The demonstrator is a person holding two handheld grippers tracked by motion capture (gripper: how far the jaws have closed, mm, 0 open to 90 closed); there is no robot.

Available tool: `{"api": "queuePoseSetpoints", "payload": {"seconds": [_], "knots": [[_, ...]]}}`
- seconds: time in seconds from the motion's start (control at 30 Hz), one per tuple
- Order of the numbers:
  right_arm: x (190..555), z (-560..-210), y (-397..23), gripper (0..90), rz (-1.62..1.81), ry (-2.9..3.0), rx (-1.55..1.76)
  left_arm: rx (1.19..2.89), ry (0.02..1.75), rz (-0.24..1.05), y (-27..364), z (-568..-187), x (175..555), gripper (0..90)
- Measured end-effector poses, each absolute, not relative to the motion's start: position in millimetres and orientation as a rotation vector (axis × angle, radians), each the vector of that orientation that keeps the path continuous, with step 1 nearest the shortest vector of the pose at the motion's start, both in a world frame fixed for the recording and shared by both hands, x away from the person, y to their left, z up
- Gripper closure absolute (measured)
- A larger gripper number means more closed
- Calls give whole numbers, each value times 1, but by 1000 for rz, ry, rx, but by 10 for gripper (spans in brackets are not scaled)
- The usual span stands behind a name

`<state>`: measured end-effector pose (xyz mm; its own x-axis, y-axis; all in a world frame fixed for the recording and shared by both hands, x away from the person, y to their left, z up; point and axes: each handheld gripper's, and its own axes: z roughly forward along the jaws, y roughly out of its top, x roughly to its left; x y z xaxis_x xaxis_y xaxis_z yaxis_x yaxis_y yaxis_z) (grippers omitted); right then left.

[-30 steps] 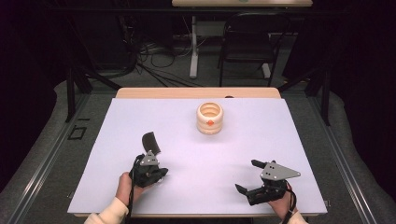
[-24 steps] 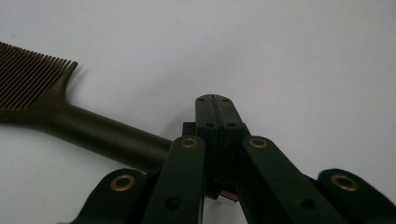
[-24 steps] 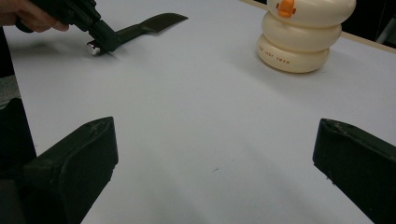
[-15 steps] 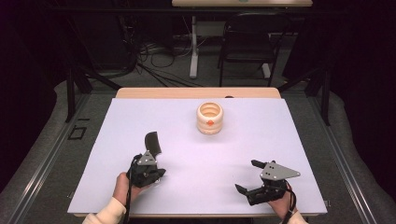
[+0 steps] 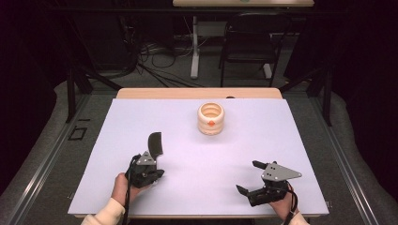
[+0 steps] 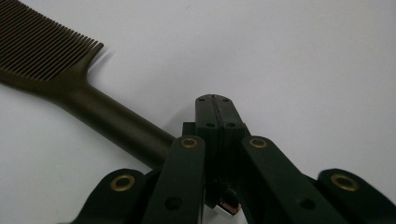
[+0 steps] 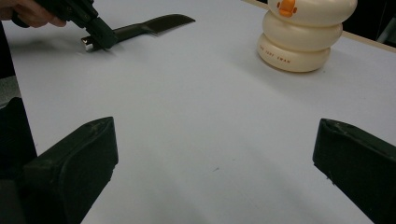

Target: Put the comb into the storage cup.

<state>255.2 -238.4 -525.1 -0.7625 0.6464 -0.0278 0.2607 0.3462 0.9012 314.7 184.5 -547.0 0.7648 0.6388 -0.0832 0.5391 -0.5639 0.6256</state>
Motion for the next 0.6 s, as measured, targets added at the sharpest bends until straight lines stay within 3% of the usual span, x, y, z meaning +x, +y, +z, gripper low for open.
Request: {"api": "queuePoseSetpoints", "payload": {"seconds": [0.6], "knots": [[255, -525, -238, 0, 1394, 2233, 797, 2319, 900, 198, 195, -545, 318, 900]]}}
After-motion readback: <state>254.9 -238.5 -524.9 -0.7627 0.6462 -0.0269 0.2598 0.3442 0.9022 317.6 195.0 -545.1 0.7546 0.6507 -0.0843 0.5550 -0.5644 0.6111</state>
